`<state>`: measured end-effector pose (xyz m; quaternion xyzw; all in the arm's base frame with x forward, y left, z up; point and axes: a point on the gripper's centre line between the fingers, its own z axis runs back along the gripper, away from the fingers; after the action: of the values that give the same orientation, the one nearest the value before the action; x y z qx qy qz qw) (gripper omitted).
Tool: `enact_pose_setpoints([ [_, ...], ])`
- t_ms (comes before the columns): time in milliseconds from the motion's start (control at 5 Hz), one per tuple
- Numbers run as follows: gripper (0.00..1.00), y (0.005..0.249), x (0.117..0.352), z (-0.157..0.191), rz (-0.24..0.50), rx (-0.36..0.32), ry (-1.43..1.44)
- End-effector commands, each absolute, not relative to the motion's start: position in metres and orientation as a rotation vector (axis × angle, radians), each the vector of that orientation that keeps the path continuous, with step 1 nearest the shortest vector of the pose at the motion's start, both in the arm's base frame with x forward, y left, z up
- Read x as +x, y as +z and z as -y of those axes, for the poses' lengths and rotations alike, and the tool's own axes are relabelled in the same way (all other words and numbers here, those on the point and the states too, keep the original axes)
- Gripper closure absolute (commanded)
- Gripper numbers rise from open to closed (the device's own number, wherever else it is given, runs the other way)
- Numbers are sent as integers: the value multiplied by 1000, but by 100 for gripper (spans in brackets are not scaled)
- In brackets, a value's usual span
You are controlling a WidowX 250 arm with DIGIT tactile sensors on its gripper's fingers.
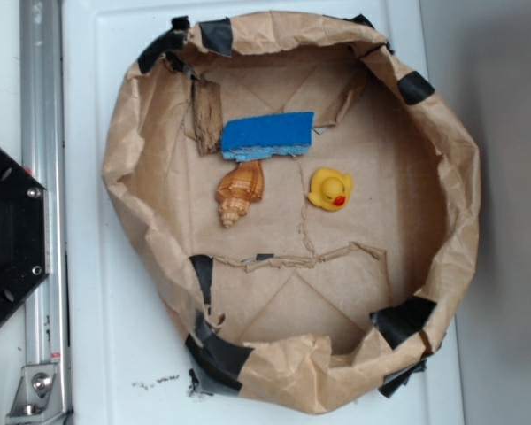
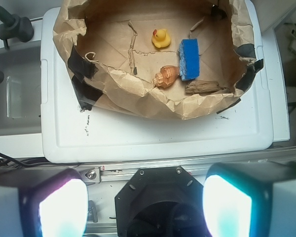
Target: Grab the yellow duck.
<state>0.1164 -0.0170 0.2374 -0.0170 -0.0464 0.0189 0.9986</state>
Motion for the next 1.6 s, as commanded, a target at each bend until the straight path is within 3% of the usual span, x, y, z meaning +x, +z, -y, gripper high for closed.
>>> enact_pose_setpoints([
  [0, 0, 237, 116, 17, 93, -34, 38],
  [200, 0, 244, 166, -2, 245, -19, 87],
  [400, 0, 228, 213, -17, 393, -24, 166],
  [600, 0, 190, 248, -20, 387, -24, 121],
  [800, 0, 138, 269, -39, 316, 35, 202],
  [1400, 0, 138, 269, -39, 316, 35, 202],
])
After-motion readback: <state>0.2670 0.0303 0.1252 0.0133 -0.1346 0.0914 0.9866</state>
